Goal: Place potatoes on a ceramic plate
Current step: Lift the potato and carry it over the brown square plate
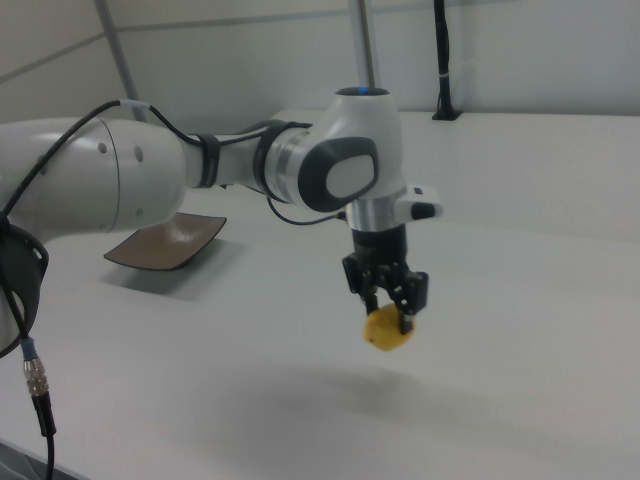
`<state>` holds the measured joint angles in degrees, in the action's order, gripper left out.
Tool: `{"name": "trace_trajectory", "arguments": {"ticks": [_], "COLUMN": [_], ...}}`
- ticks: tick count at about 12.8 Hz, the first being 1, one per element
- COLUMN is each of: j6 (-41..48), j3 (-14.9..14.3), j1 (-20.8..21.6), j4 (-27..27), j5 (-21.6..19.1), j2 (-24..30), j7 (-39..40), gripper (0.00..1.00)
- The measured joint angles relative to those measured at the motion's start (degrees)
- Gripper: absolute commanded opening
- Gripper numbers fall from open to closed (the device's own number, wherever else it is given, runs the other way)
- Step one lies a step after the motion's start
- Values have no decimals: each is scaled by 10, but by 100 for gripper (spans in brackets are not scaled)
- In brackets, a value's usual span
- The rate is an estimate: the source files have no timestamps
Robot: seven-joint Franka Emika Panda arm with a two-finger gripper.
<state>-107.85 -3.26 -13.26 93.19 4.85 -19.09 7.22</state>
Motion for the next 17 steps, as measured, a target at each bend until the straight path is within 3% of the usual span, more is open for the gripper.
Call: {"name": "trace_trajectory", "arguments": {"ticks": [1,11,14,17], "j6": [16,15,-34,-99], "j3": [23,365,409,416], "j1": [-2,-7,-3,35], "j4": [-4,-11,-11,-10], "j5": [-3,-5,-5,-5], "j2": [1,11,10,8], "j7": [-24,-350,-381,-417], "gripper": [33,33,33,33]}}
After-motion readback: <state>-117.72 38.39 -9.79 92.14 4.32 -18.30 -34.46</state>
